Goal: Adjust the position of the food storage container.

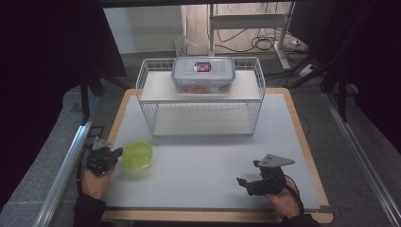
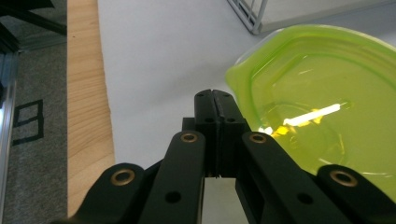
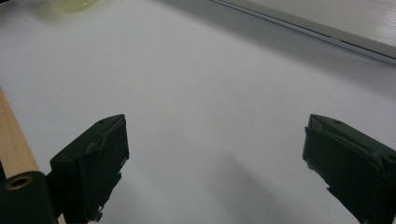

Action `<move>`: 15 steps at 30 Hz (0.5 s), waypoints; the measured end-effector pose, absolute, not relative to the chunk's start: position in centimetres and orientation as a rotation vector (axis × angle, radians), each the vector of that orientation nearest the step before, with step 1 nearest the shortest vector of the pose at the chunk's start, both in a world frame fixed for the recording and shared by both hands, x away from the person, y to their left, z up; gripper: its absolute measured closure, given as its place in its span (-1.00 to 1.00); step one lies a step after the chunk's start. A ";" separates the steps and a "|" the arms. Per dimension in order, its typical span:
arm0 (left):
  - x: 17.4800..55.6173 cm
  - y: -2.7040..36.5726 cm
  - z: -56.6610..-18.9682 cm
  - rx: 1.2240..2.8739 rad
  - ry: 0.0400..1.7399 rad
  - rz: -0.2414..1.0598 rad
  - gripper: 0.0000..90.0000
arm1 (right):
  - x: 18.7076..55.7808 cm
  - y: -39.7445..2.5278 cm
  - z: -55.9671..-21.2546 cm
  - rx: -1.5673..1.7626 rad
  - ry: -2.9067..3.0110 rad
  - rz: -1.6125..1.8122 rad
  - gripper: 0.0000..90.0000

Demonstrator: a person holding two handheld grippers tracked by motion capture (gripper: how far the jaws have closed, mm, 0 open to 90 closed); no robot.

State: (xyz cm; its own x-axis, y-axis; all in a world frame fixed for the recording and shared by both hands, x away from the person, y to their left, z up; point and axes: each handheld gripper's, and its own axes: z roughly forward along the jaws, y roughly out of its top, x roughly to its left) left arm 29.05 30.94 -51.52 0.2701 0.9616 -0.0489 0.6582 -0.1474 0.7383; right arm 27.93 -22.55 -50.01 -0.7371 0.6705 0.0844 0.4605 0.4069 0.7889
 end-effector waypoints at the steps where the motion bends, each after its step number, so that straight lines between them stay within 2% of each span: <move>1: 29.2 30.8 -51.6 1.891 1.459 0.583 1.00 | 27.9 -22.5 -50.0 0.995 2.420 1.238 -0.85; 15: 29.9 29.1 -52.5 1.959 1.428 0.526 1.00 | 28.0 -22.6 -50.1 0.998 2.423 1.221 -0.83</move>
State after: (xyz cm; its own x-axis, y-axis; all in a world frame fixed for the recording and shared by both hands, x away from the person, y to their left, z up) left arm 29.93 29.15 -52.52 0.3264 0.9437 -0.0536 0.6833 -0.1963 0.7033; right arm 27.98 -22.57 -50.09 -0.7341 0.6744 0.0790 0.4647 0.4141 0.7827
